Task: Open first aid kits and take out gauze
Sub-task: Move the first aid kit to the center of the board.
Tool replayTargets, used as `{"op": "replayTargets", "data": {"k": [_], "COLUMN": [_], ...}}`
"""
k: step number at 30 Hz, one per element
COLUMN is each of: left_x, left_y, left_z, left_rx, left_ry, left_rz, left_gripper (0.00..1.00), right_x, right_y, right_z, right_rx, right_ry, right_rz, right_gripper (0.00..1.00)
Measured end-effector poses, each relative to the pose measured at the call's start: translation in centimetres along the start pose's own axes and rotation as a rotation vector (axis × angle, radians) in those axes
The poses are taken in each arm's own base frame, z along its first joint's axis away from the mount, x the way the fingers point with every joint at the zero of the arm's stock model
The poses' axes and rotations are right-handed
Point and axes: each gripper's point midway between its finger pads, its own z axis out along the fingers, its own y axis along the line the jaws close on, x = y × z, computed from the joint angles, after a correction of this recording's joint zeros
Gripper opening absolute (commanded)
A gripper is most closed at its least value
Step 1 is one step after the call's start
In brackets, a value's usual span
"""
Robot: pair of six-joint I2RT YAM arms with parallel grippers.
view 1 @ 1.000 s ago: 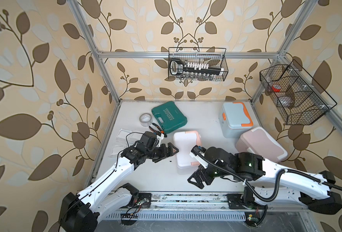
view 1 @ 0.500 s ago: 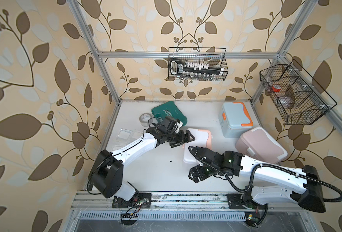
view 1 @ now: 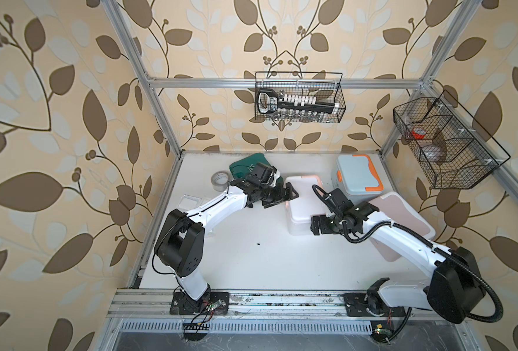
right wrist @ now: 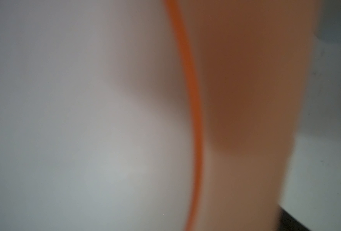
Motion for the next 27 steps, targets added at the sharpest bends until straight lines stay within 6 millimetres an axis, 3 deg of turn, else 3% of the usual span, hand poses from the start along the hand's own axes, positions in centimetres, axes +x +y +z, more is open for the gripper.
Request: {"op": "replayTargets", "data": {"k": [3,12,14,17,21,24,27], "left_x": [-0.1,-0.7,-0.7,-0.5,0.5,0.7,0.5], "left_y": [0.0,-2.6,-2.7,-2.6,-3.6,-5.9,-8.7], "left_z": [-1.1,-5.0,-5.2,-5.0,-4.1,-2.1,0.5], "left_rx": [-0.010,0.024,0.024,0.009,-0.003,0.009,0.026], "left_ry": [-0.020,-0.106,-0.112,-0.110,-0.084,-0.052,-0.021], "left_rz": [0.000,0.043,0.047,0.047,0.074,0.121,0.176], "left_gripper": [0.99,0.99,0.99,0.99,0.99,0.99,0.99], "right_x": [-2.8,-13.3,-15.4,-16.8,-18.0,-19.8,-20.9], "right_y": [0.4,3.3,3.4,2.7,0.0,-4.3,-9.4], "right_z": [0.7,3.4,3.2,1.6,-3.5,-7.6,-9.1], "right_rx": [0.004,-0.008,-0.005,0.000,0.010,0.065,0.151], "right_ry": [-0.016,-0.114,-0.150,-0.208,-0.333,-0.451,-0.504], "right_rz": [-0.016,-0.093,-0.097,-0.096,-0.055,0.034,0.132], "right_gripper": [0.98,0.96,0.97,0.98,1.00,1.00,0.99]}}
